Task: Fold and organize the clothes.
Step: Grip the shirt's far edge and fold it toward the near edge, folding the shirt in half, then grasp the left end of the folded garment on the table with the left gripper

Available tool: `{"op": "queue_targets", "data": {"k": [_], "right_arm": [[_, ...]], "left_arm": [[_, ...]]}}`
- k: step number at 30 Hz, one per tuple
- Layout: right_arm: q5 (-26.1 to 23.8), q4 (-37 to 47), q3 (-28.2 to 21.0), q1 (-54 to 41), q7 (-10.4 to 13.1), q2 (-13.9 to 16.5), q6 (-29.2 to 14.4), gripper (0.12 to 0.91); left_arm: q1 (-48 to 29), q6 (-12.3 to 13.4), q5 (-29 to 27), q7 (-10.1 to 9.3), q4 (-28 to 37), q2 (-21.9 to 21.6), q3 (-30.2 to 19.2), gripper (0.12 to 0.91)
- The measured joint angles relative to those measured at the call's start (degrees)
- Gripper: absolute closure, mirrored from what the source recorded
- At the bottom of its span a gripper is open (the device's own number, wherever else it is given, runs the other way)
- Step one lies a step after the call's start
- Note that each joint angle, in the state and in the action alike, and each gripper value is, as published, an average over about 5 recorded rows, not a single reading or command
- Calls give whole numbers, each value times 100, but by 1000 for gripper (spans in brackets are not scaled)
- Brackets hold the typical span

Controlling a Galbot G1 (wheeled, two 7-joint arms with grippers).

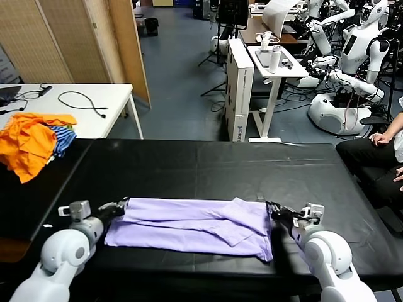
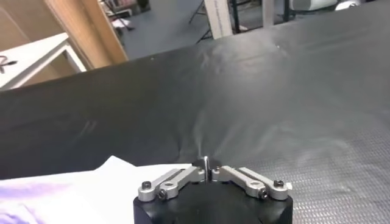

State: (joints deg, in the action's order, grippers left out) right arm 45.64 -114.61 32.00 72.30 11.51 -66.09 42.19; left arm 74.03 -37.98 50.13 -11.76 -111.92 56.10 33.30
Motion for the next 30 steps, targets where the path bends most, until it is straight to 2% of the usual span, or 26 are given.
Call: {"op": "queue_targets", "data": {"k": [4,6,9,14,26,28,30], "right_arm": [[68,-143,94,105,-2,56,0,155],[87,-202,133,161,-4,64,0,125],[94,-256,172,233,-10,65,0,119],[93,-296,199,277,-13,67,0,118],[89,-333,184,279,-1,64,0,118],[86,-332,176,279,1,57,0,118],[82,-327,171,279,2,53,0,118]], "left_arm": [[201,-60,314,54,-134,-237,201,263],[324,-130,461,77,-208,-347,302,176],[499,-239,547,95,-286,-422,399,130],[710,-298,544,151,-304,-340,466,124],[927,-232,261,272,-265,31,474,127],[954,-225,226,293,-270,74,474,143],[976,-221,200,305,-281,119,474,200]]}}
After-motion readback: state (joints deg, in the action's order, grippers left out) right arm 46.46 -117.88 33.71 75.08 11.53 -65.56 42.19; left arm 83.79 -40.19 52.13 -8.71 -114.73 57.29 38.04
